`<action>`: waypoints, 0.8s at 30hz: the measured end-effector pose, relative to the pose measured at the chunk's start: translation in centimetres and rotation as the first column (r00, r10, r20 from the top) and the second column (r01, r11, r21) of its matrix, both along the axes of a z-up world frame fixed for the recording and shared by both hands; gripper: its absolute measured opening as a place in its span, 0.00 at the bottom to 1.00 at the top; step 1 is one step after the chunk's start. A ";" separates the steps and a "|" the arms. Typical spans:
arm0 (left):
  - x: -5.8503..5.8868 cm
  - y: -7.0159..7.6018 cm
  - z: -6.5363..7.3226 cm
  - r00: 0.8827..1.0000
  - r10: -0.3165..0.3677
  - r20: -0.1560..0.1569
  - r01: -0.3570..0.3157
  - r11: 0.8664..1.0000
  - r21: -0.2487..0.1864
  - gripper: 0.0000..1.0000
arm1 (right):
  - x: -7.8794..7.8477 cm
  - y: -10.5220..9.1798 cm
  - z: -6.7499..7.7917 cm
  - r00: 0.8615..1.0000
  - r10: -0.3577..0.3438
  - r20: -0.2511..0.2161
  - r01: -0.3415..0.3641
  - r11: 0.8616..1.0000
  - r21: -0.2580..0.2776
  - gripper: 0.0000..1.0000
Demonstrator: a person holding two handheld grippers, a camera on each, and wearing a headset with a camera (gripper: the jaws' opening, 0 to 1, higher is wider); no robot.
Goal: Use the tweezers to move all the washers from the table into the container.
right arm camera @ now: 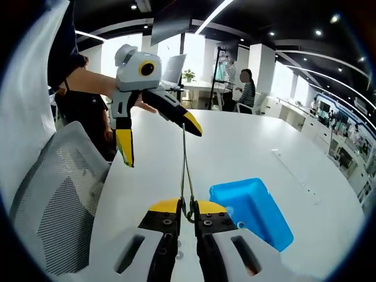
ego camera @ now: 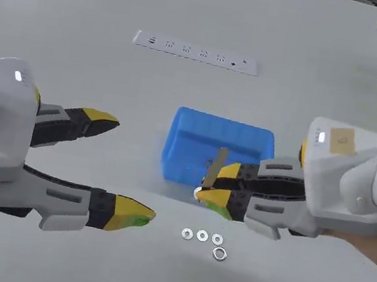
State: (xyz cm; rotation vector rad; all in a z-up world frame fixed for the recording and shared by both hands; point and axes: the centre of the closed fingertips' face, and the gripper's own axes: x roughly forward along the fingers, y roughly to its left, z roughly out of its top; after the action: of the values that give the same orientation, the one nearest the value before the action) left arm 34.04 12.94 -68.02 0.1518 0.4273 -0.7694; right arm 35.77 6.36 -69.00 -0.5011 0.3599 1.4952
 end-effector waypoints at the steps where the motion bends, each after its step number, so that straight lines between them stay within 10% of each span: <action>1: 0.0 0.2 -0.1 1.000 0.010 -0.008 -0.010 1.000 -0.004 0.87 | 0.8 -0.1 0.5 1.000 -0.018 0.006 0.018 1.000 0.010 0.10; 10: 0.2 1.0 0.0 0.998 0.061 -0.018 -0.061 0.997 -0.052 0.90 | 6.6 -0.8 2.4 0.993 -0.109 0.050 0.107 0.993 0.038 0.10; 24: 0.6 0.4 -1.1 0.996 0.066 -0.062 -0.070 0.995 -0.073 0.90 | 10.2 -0.6 -4.1 0.992 -0.122 0.028 0.123 0.990 -0.062 0.10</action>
State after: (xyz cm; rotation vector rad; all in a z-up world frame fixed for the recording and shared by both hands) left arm 34.66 13.33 -69.11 0.0442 0.4574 -0.7232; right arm 45.93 5.72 -73.09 -0.5372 0.4132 1.3613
